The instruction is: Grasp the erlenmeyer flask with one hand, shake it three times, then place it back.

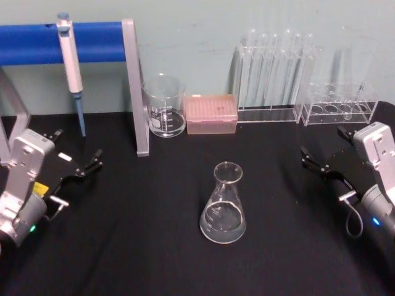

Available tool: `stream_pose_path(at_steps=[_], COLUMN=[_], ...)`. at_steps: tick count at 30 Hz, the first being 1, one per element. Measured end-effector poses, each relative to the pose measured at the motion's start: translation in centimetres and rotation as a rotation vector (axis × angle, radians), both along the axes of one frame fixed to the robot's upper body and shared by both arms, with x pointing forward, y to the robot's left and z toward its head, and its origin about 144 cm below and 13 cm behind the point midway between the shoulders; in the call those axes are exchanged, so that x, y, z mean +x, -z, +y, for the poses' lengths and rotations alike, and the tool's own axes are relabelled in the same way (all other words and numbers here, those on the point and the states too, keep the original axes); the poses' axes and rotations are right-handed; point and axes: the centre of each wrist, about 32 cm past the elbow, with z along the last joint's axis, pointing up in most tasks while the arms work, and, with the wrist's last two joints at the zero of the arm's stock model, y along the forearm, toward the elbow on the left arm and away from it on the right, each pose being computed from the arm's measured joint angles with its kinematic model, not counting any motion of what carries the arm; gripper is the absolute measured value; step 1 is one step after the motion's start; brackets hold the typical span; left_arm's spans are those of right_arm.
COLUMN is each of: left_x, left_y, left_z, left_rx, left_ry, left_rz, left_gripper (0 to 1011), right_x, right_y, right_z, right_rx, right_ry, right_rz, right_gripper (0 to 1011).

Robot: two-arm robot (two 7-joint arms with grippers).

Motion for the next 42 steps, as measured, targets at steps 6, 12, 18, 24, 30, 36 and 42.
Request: stream_pose_path(at_steps=[6, 12, 18, 24, 30, 36, 42], left_x=[0.0, 0.0, 0.0, 0.0, 0.0, 0.0, 0.0], left_y=[0.0, 0.0, 0.0, 0.0, 0.0, 0.0, 0.0], left_z=[0.0, 0.0, 0.0, 0.0, 0.0, 0.0, 0.0], left_rx=[0.000, 0.000, 0.000, 0.000, 0.000, 0.000, 0.000], left_ry=[0.000, 0.000, 0.000, 0.000, 0.000, 0.000, 0.000], left_rz=[0.000, 0.000, 0.000, 0.000, 0.000, 0.000, 0.000], left_gripper=[1001, 1001, 1001, 1001, 1001, 1001, 1001], right_x=[0.0, 0.1, -0.3, -1.3, -2.5, -3.5, -3.8], right_y=[0.0, -0.3, -0.6, -1.1, -1.4, -1.8, -2.0], right_z=[0.0, -0.9, -2.5, -4.0, -5.0, -5.7, -5.6], right_rx=[0.000, 0.043, 0.080, 0.086, 0.090, 0.091, 0.091], right_ry=[0.000, -0.016, -0.044, -0.070, -0.101, -0.169, -0.301], right_rz=[0.000, 0.047, 0.097, 0.128, 0.161, 0.198, 0.216], right_gripper=[1003, 1002, 1002, 1003, 1003, 1002, 1002])
